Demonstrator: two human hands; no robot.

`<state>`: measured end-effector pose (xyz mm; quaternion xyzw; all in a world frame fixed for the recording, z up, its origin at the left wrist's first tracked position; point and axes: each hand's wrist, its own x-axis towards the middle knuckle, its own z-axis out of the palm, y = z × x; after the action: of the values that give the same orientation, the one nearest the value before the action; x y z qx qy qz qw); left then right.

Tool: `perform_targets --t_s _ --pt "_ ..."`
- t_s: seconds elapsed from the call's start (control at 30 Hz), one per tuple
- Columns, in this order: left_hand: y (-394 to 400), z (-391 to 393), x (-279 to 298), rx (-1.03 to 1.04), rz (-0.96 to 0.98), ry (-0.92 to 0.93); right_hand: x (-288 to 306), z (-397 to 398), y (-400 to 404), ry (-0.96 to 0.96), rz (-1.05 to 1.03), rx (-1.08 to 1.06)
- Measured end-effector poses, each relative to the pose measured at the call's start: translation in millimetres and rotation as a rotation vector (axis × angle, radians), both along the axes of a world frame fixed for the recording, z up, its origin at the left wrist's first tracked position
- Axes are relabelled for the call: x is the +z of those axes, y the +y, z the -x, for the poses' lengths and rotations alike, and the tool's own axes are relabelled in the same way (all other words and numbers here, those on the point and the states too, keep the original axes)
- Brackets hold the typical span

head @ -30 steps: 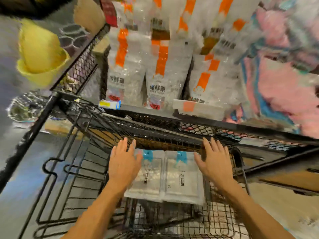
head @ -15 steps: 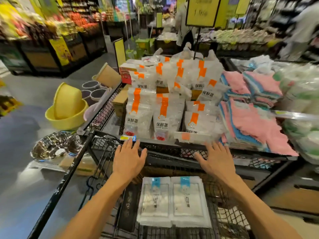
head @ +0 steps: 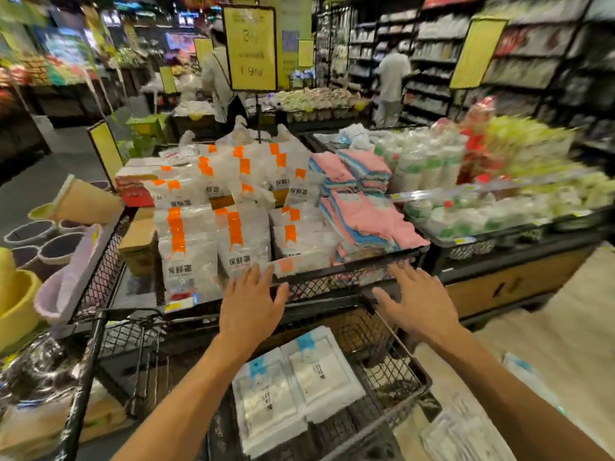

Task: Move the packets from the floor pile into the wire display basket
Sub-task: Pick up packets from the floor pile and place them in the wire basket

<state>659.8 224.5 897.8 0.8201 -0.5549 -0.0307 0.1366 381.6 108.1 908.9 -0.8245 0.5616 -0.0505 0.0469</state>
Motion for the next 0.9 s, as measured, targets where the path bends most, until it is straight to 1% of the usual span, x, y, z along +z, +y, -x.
perform_targets --t_s 0.13,0.23,0.33,0.47,0.6,0.7,0.9 --pt "-13 54 0 -0.154 0.068 -0.006 2 65 30 -0.034 0.007 -0.157" --pt "-26 96 -2 -0.234 0.043 0.019 0 117 48 -0.071 0.025 -0.276" --pt "-40 141 1 -0.332 0.036 0.032 -1 169 64 -0.069 0.023 -0.388" --pt "-62 205 -1 -0.451 0.032 -0.020 1 241 82 -0.092 0.042 -0.483" --pt "-77 288 -6 -0.582 0.004 -0.016 -5 320 101 -0.076 0.024 -0.598" --pt "-86 349 -14 -0.675 -0.003 -0.055 -13 373 116 -0.069 0.006 -0.685" --pt "-100 457 -44 -0.842 -0.040 -0.084 -38 473 152 -0.075 -0.010 -0.881"
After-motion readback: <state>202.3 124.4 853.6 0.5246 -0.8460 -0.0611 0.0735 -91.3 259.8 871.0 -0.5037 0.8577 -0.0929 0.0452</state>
